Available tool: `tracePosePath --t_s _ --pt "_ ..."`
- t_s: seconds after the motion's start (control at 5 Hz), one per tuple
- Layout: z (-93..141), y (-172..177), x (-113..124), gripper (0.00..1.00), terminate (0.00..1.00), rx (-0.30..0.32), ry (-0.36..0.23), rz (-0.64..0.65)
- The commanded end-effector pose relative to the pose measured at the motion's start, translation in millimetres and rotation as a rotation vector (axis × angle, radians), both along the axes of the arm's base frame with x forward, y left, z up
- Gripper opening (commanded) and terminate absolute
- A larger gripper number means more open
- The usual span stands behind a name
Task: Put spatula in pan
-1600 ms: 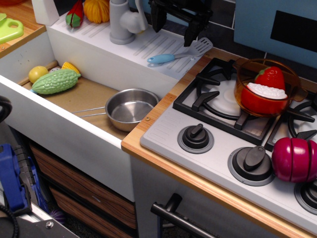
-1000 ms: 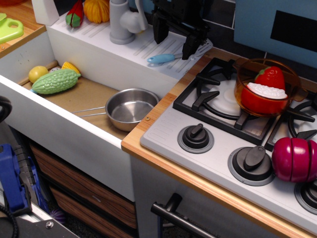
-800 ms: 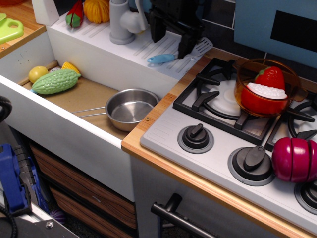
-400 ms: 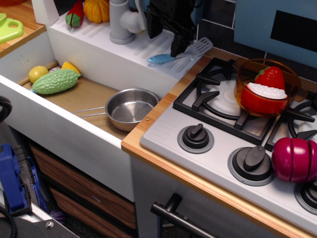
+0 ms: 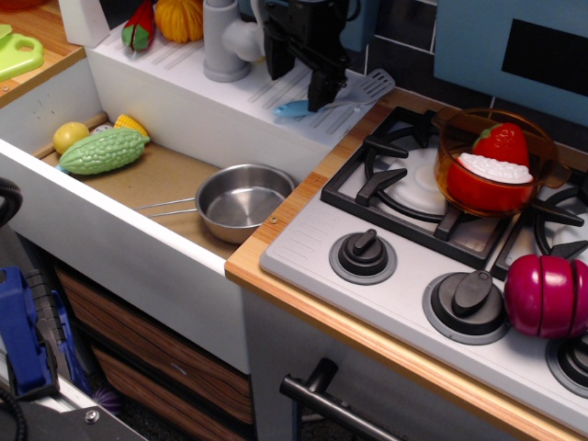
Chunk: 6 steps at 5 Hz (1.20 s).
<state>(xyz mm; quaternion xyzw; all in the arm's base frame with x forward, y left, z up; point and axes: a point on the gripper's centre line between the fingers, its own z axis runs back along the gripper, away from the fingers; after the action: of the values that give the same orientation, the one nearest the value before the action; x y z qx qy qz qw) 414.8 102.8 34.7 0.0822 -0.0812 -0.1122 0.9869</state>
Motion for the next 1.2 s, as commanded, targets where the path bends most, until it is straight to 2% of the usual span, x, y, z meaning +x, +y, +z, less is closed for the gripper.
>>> tracePosePath --t_s 0.0,0.4,0.6,0.8,1.0 --pt "6 10 1 1.00 0.00 -0.010 -0.038 -0.015" --pt "-10 16 1 1.00 0.00 -0.043 -0.065 -0.001" --pt "-14 13 1 0.00 0.00 -0.056 -0.081 0.024" --pt "-9 -7 0 0.00 0.00 -0.089 -0.089 0.106" --pt "3 -23 -2 0.00 0.00 -0.113 -0.064 0.178"
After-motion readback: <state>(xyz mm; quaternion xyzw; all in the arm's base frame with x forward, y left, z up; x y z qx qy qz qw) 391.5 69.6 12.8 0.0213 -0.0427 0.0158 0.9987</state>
